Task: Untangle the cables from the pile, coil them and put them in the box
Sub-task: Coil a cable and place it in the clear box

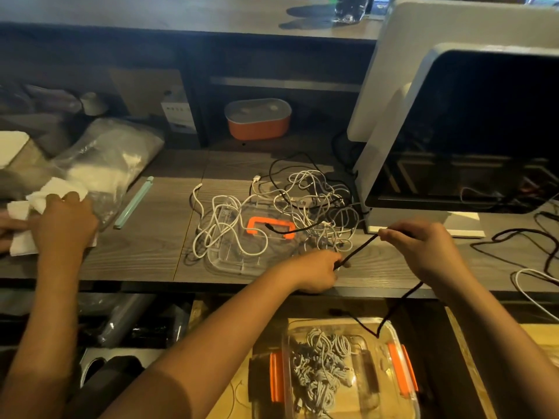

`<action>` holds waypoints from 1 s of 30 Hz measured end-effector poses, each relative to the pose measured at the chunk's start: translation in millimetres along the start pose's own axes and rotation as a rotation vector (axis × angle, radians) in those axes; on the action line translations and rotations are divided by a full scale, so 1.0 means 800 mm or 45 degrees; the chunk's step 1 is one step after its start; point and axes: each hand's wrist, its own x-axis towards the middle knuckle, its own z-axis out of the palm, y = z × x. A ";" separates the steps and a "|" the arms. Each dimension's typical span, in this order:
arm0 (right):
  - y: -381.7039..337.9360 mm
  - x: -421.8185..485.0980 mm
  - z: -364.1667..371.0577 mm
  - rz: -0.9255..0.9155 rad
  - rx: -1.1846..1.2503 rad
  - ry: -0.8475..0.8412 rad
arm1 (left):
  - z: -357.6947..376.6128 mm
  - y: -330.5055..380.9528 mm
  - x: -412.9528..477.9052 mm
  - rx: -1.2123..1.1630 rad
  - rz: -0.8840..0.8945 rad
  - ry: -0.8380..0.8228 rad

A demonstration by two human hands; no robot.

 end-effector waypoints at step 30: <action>-0.008 -0.023 0.047 -0.327 -0.122 -0.312 | 0.009 0.007 -0.041 -1.184 0.008 -0.043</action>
